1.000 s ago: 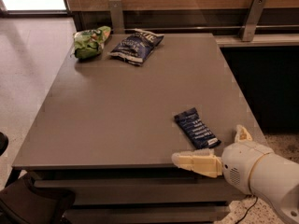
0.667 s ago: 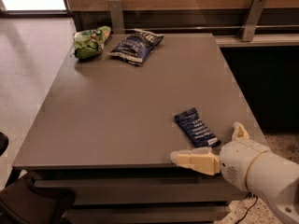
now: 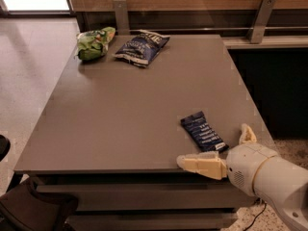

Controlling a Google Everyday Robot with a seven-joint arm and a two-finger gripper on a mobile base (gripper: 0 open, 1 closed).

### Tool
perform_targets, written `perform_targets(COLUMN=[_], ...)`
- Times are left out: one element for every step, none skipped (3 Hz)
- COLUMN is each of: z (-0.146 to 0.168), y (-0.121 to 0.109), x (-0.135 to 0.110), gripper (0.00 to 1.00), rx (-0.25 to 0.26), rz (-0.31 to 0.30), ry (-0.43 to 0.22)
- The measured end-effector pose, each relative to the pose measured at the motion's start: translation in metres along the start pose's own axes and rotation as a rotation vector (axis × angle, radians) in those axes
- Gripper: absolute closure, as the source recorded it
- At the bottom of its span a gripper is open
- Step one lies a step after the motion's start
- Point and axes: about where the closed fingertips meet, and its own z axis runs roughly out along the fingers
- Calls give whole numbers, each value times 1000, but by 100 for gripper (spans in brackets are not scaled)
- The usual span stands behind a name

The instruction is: Move rxbar blueberry near blue chip bag

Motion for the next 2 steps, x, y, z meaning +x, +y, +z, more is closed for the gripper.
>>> perform_targets(z=[0,0], y=[0,0], x=[-1,-1], gripper=[0,17], rx=[0,0], rz=[0,0], ry=[0,0])
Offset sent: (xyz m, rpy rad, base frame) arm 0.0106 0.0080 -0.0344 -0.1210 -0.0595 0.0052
